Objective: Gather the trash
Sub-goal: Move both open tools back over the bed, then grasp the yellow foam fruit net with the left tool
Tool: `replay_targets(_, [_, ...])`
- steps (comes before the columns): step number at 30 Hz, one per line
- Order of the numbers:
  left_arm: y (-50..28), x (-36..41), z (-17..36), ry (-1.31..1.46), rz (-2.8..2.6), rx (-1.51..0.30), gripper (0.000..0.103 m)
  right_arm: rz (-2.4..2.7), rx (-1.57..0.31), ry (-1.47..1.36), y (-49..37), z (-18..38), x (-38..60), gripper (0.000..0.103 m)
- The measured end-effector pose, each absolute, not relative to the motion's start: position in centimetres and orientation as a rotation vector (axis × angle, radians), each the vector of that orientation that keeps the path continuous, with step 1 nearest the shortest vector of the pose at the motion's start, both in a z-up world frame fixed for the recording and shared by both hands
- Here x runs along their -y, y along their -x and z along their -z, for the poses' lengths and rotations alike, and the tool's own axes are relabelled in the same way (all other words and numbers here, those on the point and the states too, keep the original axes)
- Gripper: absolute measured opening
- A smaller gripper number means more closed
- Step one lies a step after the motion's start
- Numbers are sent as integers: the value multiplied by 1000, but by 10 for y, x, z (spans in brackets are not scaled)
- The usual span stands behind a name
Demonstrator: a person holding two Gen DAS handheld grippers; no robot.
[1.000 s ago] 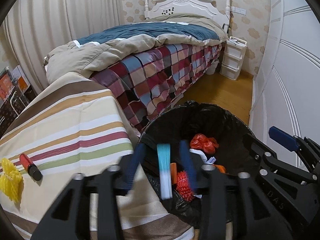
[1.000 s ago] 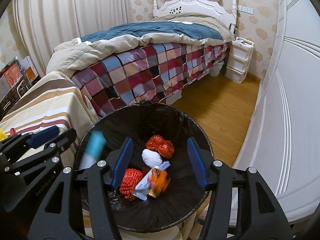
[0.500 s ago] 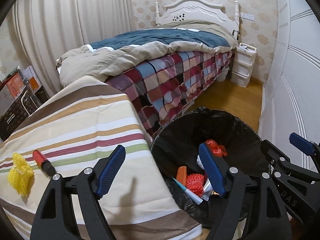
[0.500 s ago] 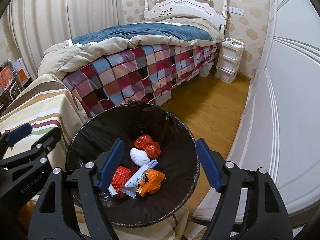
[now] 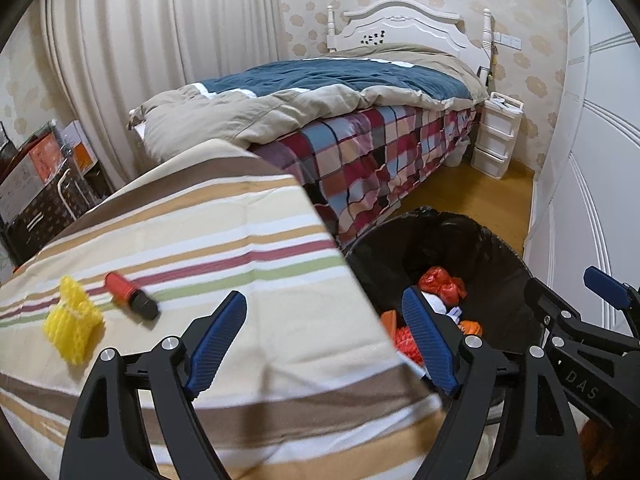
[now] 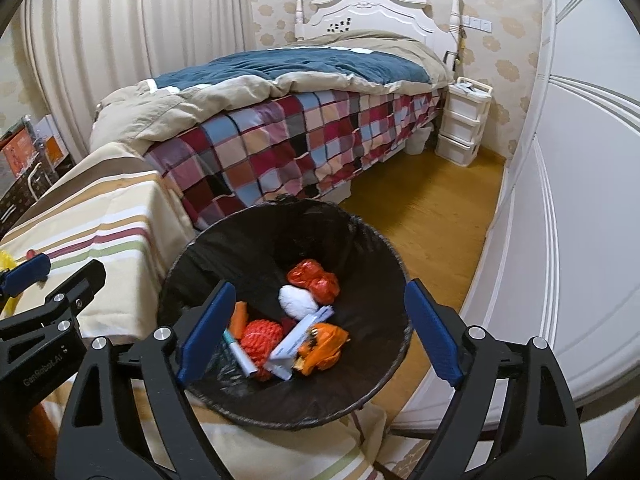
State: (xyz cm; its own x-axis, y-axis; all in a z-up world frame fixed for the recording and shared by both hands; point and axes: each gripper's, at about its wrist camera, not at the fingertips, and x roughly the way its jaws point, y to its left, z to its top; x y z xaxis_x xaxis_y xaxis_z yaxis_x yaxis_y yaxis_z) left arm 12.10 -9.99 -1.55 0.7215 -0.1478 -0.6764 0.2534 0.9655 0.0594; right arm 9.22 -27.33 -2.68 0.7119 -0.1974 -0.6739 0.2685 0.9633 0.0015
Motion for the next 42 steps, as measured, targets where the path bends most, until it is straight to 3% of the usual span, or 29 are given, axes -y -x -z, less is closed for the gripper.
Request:
replay_targets(23, [-89,-44,31,-68,-35,-775,80,-19,-803,-9,-91,36,143,85])
replay_targets(39, [-141,-100,38,-37,-94,-824,80,-119,-865,41,-131,44,83,85])
replay_targets(42, [-147,-101,42,-40,-73,-843,57,-136,-875,52,-139,47,75,85])
